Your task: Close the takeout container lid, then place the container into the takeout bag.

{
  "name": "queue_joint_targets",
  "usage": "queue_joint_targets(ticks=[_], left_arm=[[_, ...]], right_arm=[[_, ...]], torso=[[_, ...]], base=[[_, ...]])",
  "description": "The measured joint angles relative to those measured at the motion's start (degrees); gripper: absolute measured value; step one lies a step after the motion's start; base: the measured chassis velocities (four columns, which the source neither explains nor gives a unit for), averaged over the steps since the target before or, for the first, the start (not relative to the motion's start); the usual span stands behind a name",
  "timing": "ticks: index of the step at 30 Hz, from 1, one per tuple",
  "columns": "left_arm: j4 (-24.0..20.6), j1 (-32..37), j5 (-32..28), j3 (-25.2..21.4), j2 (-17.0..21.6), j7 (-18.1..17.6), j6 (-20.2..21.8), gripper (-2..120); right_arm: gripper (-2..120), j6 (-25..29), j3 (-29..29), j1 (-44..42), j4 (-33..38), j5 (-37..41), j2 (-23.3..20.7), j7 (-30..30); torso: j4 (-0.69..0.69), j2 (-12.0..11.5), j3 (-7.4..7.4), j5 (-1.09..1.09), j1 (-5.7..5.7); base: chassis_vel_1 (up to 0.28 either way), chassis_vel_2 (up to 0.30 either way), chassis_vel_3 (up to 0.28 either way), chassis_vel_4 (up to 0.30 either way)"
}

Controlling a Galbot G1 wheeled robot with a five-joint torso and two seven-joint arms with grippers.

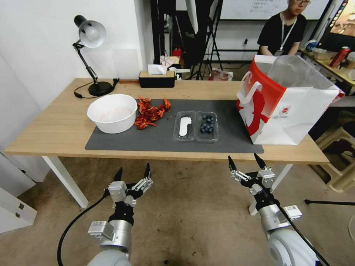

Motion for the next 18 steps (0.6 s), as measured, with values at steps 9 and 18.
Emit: queue_joint_targets(ticks=[9,18], left_arm=[[-3.4,-7.6,-27.0,4.3,6.4,0.0,0.3,100],[2.6,-18.7,-38.9,13.1,8.6,-2.1,-1.5,100]], right_arm=[[100,0.1,0.2,-1.3,0.8,0.1,-1.1,-1.2],[100,0.6,3.0,-6.5,3.2,-0.4,0.0,-2.0]], torso=[[0.0,0.0,0.0,0.0,0.0],[-0.02,0.0,0.0,0.0,0.01]], base=[[0.0,0.0,0.0,0.0],[0.0,0.0,0.0,0.0]])
